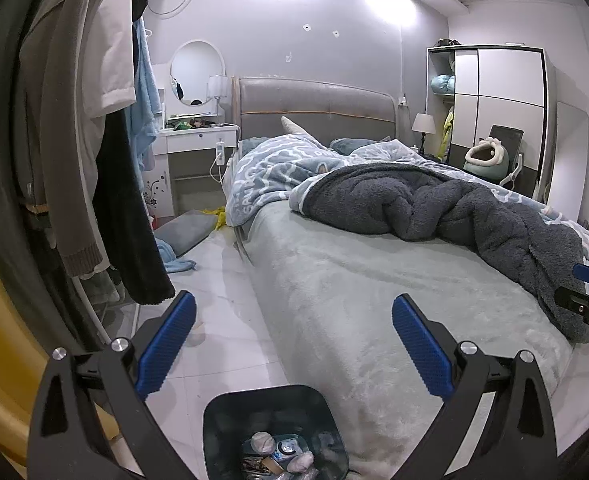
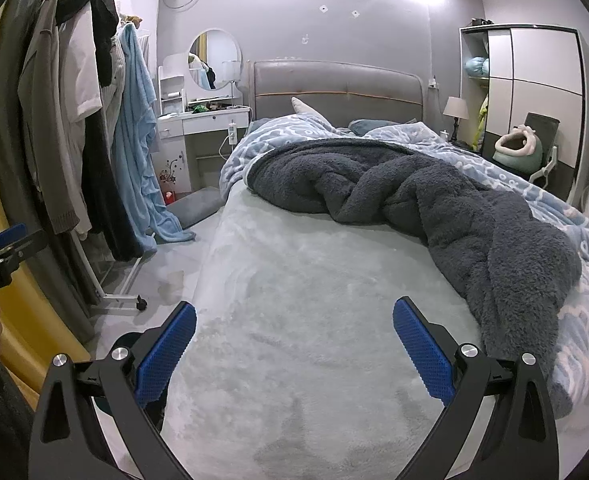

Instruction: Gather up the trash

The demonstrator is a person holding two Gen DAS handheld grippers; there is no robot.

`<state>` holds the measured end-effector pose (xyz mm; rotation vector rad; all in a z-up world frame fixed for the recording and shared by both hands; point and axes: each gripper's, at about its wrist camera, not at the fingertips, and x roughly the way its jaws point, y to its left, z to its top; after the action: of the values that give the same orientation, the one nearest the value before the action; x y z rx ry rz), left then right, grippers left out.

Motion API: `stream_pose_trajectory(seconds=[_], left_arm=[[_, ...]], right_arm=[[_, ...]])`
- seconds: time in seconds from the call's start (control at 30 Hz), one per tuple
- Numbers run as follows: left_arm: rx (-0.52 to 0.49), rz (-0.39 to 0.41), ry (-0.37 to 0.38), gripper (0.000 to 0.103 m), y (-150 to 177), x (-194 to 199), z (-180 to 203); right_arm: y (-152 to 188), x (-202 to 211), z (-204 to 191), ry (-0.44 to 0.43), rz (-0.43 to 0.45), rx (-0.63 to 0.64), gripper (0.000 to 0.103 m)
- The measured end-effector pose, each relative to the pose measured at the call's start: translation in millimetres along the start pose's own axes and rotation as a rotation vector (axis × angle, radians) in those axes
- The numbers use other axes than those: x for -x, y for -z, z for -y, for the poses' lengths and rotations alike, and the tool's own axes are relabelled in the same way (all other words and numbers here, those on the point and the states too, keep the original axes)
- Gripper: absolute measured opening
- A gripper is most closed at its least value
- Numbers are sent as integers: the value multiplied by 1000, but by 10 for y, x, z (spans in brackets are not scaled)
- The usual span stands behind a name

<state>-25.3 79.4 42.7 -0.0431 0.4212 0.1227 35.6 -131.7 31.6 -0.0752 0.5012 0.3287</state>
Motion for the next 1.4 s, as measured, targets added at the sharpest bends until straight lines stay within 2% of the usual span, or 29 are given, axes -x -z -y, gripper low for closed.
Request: stream_pose_trajectory(seconds=[1.4], left_arm=[[-7,5,7,100,8,21,75]], right_arm=[[-8,-10,-127,-7,6,6,100]])
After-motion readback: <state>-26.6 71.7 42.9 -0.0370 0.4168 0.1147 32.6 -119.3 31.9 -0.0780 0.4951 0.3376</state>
